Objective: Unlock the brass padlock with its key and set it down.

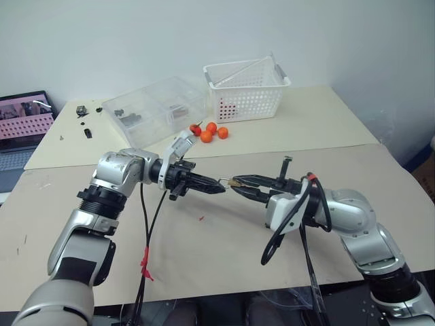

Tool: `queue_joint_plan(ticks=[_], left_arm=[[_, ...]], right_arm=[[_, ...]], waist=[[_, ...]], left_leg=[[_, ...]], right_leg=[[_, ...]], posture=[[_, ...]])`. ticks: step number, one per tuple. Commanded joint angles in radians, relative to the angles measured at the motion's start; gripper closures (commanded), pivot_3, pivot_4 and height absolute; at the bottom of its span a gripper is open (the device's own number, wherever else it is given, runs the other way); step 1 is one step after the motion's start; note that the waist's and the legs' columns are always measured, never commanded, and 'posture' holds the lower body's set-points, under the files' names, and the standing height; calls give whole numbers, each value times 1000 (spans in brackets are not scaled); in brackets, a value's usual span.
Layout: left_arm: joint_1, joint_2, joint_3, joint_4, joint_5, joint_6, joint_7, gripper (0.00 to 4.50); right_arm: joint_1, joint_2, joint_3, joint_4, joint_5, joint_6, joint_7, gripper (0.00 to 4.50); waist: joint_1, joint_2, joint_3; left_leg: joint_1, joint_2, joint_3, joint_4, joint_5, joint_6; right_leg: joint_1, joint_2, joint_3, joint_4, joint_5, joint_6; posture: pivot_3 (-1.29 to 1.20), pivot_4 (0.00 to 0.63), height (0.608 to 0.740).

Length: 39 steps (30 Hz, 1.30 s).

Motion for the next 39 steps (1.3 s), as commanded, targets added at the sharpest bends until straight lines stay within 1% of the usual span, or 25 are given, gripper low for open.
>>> queue_joint_plan(ticks=[1,10,14,19,21,22,23,27,32,33,39], left_arm=[[-21,-1,26,3,4,-24,-4,4467],[-24,-2,28,24,13,-43,-5,4467],[-22,0,31,24,16,-42,-5,4467],[6,41,23,-10,28,-42,-17,4467],[17,60,36,-20,24,-31,-11,3970],[25,75,42,-31,20,-25,-14,3846],[33,87,48,-41,17,-21,-15,3501],[74,144,73,-97,9,-6,-13,1879],[122,225,106,-191,-24,40,-13,188],[130,237,112,-208,-24,41,0,65],[182,335,160,-339,-107,150,-2,65]], right_arm=[[-2,11,-17,-67,36,27,-5,4345],[17,16,-11,-114,50,79,0,4345],[21,13,-9,-103,45,73,-1,4345],[6,-7,-34,-45,46,42,1,4345],[-10,-14,-40,-18,47,28,1,4345],[-18,-16,-39,-6,45,20,0,4345],[-23,-15,-38,2,46,16,0,4345],[-40,-7,-15,38,40,-18,1,4345],[-76,8,40,137,6,-134,5,4345],[-86,11,54,170,-5,-168,4,4345],[-171,52,142,367,-103,-384,-27,4345]], waist=[[0,0,0],[1,0,0],[1,0,0],[-1,0,0],[-1,0,0],[-1,0,0],[-2,0,0],[-1,0,0],[-2,0,0],[-2,0,0],[-5,0,1]], left_leg=[[0,0,0,0,0,0],[0,0,0,0,0,0],[0,0,0,0,0,0],[0,0,0,0,0,0],[0,0,0,0,0,0],[0,0,0,0,0,0],[0,0,0,0,0,0],[0,2,0,-1,0,0],[0,2,-1,-1,-1,-1],[0,2,0,-1,-1,-1],[1,2,0,-1,-1,-1]], right_leg=[[0,0,0,0,0,0],[0,0,0,0,0,0],[0,0,0,0,0,0],[0,0,0,0,0,0],[0,0,0,0,0,0],[0,0,0,0,0,0],[0,0,0,0,0,0],[-1,0,0,0,0,0],[-1,0,1,0,0,0],[-1,0,1,0,0,0],[-1,0,1,0,0,0]], posture=[[0,150,740],[0,150,740],[0,150,740],[0,150,740],[0,150,740],[0,150,740],[0,150,740],[0,150,740],[0,150,740],[0,150,740],[0,150,740]])
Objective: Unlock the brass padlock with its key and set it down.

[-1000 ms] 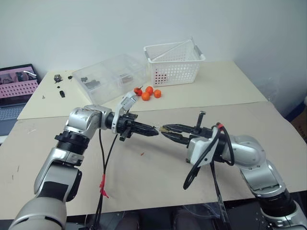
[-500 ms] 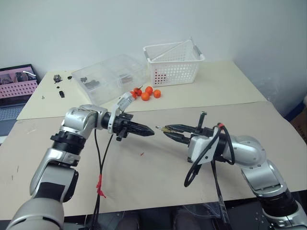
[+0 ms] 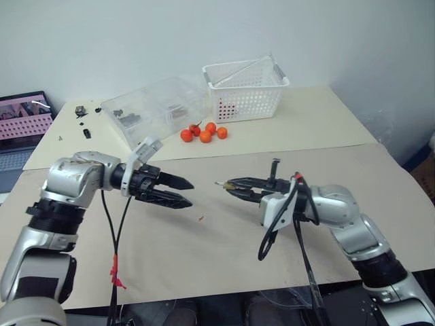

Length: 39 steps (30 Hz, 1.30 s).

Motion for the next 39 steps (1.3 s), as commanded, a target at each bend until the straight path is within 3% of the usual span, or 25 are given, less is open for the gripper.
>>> queue_joint_plan(ticks=[1,4,9,16,21,25,27,32,37,39], left_arm=[[23,67,61,-105,-70,58,-3,65],[71,121,73,-153,-64,39,11,65],[149,179,58,-174,44,-92,80,65],[195,149,123,-262,24,-128,177,65],[217,109,163,-297,28,-224,213,65],[223,106,156,-285,43,-263,220,65],[223,107,143,-270,57,-283,218,0],[206,94,123,-242,66,-302,215,0],[189,74,101,-215,80,-324,206,0],[182,66,93,-200,86,-335,203,0]], right_arm=[[-76,38,36,94,-64,-150,-41,4345],[-114,58,76,218,-165,-280,-100,4345],[-152,49,130,427,-475,-527,-341,4345],[-299,73,251,670,-862,-556,-770,4345],[-375,103,318,783,-938,-538,-927,4345],[-400,123,341,851,-903,-561,-938,4345],[-402,127,343,873,-871,-576,-926,3339],[-388,92,355,866,-843,-593,-899,1982],[-361,-13,349,844,-833,-626,-887,38],[-347,-80,343,837,-826,-651,-887,13]], waist=[[-2,0,1],[-3,0,1],[4,-1,1],[-6,-4,4],[-11,-6,5],[-22,-9,6],[-26,-10,6],[-27,-10,7],[-23,-10,7],[-18,-10,7]], left_leg=[[0,0,0,0,0,0],[0,0,0,0,0,-1],[5,-1,0,-5,1,-8],[6,0,4,-7,5,-26],[7,0,7,-9,5,-27],[8,0,9,-8,4,-26],[11,0,10,-9,4,-26],[14,0,11,-9,3,-24],[14,0,11,-8,2,-23],[14,0,11,-8,2,-23]], right_leg=[[0,0,0,0,0,0],[-1,0,1,1,0,0],[0,0,1,1,-1,-2],[-1,0,3,2,-1,-3],[-1,1,6,2,-2,-6],[0,1,8,1,-1,-7],[2,1,10,2,-1,-8],[3,1,14,2,-1,-8],[3,1,15,1,-1,-8],[3,0,15,1,-1,-8]], posture=[[0,150,740],[0,150,740],[0,150,740],[0,150,740],[0,150,740],[0,150,740],[0,150,740],[0,150,740],[0,150,740],[0,150,740]])
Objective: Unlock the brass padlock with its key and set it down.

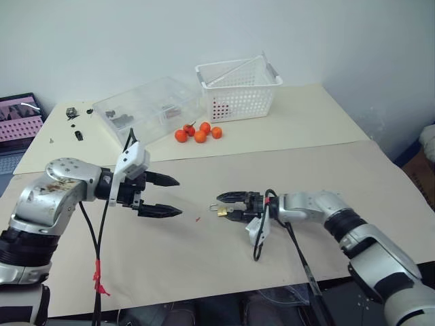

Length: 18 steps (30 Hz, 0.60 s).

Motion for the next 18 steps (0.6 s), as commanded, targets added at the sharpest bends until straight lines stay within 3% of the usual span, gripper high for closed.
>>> queue_joint_plan(ticks=[1,6,13,15,16,18], left_arm=[[-29,-8,3,20,7,-35,-10,0],[-26,-30,-12,44,18,-62,-20,0],[-31,-48,-30,66,34,-87,-24,0],[-35,-51,-26,69,32,-88,-22,0],[-38,-54,-18,71,27,-85,-17,0],[-40,-59,-1,78,20,-88,-7,0]], right_arm=[[33,-120,-15,-2,5,-48,13,13],[63,-245,-39,-28,15,-83,4,13],[64,-301,-44,16,45,-100,70,13],[61,-285,-40,134,225,-121,237,13],[78,-266,-43,167,422,-93,388,13],[154,-211,-115,47,924,205,782,13]], waist=[[4,0,0],[6,0,0],[-8,-1,0],[-6,-1,1],[-6,-1,1],[-5,-3,2]], left_leg=[[0,0,0,0,0,0],[1,0,8,0,-1,1],[2,1,15,1,-2,4],[2,1,15,2,-4,7],[2,2,15,2,-4,7],[3,4,16,3,-6,10]], right_leg=[[0,0,0,0,0,0],[0,0,1,0,0,0],[0,1,6,-1,0,0],[0,1,6,0,0,0],[1,1,6,-1,0,0],[8,1,5,-9,0,0]], posture=[[0,150,740],[0,150,740],[0,150,740],[0,150,740],[0,150,740],[0,150,740]])
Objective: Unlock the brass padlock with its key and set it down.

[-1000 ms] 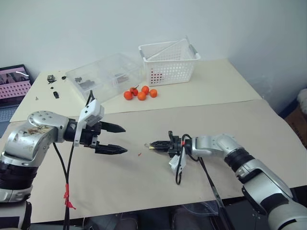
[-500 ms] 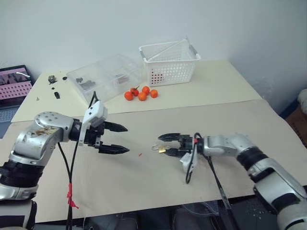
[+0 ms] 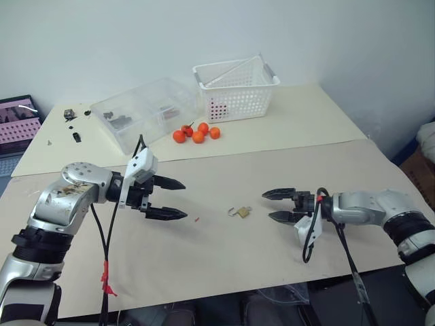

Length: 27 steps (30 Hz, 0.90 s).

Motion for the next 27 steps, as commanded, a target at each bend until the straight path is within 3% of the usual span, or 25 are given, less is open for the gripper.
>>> queue_joint_plan(ticks=[1,3,5,9,15,21,27], left_arm=[[-27,-6,49,7,-11,-28,11,0],[-12,-20,72,12,-6,-77,25,0],[5,-37,95,8,-4,-120,43,0],[67,-12,141,3,12,-195,45,0],[135,10,266,-96,-50,-83,156,0],[244,18,398,-235,-127,30,272,0],[235,-39,349,-242,-100,9,360,0]], right_arm=[[111,71,-107,-153,776,499,667,13],[136,72,-159,-336,1037,912,912,13],[147,39,-197,-511,1231,1245,1045,13],[129,-19,-285,-740,1395,1563,1130,13],[143,-88,-402,-927,1381,1710,1121,13],[289,-119,-549,-893,1308,1695,1036,13],[408,-84,-647,-851,1250,1640,977,13]], waist=[[-1,-3,1],[-2,2,4],[-1,9,5],[12,12,7],[36,12,7],[59,12,6],[69,12,6]], left_leg=[[2,3,-1,0,-2,3],[1,8,-5,5,-6,10],[1,7,-6,7,-6,10],[-2,8,-6,6,-7,11],[-12,12,-6,3,-7,10],[-13,11,-4,3,-7,9],[-13,10,-1,5,-7,6]], right_leg=[[7,0,-1,-3,0,-1],[14,1,-1,-3,2,-3],[10,-1,1,-5,5,-1],[4,0,1,-5,6,0],[-12,2,-2,-2,6,-1],[-11,0,-2,-5,8,-1],[-10,-1,-1,-5,10,-1]], posture=[[0,150,740],[0,150,740],[0,150,740],[0,150,740],[0,150,740],[0,150,740],[0,150,740]])
